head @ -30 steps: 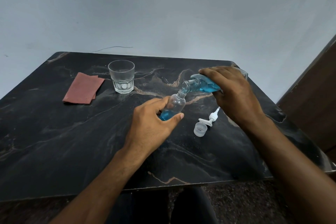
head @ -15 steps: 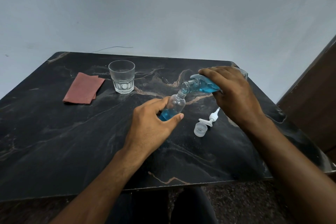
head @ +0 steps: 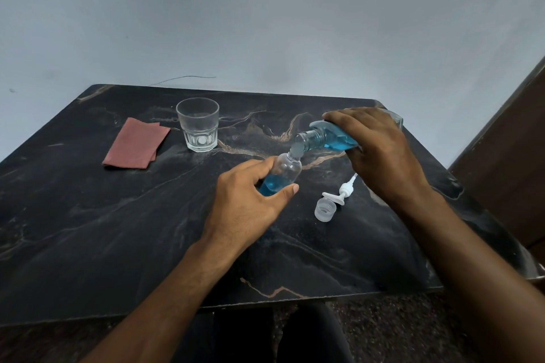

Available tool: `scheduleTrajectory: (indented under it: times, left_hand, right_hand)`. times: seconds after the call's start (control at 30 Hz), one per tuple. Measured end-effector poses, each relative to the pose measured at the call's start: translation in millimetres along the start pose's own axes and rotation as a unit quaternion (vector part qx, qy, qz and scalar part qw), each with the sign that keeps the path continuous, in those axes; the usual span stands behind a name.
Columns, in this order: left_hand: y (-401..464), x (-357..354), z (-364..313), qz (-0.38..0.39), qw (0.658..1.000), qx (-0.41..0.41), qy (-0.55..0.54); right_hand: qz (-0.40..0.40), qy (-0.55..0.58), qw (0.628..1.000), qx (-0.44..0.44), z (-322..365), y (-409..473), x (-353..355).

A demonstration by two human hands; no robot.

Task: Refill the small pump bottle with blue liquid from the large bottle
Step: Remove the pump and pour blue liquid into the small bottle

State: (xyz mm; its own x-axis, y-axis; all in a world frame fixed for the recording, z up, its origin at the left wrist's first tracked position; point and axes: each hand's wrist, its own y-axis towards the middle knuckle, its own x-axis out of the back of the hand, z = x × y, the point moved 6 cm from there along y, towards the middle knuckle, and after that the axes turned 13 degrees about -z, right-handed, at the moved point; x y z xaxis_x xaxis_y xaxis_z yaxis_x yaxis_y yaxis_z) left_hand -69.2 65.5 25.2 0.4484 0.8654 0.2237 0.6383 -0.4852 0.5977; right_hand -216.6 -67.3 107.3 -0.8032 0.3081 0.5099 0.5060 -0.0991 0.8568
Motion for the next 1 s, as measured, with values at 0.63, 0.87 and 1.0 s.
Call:
scheduleTrajectory:
  times: [0.63, 0.87, 1.0]
  left_hand:
    - [1.0, 0.5, -2.0, 0.007, 1.0, -0.007, 0.021]
    - [1.3, 1.8, -1.8, 0.005, 1.0, 0.003, 0.016]
    - [1.4, 2.2, -1.2, 0.005, 1.0, 0.006, 0.017]
  right_hand:
    - [0.005, -0.003, 1.0, 0.005, -4.0, 0.3, -0.7]
    - [0.01, -0.003, 1.0, 0.005, -5.0, 1.8, -2.5]
    - [0.011, -0.005, 1.0, 0.005, -4.1, 2.9, -2.7]
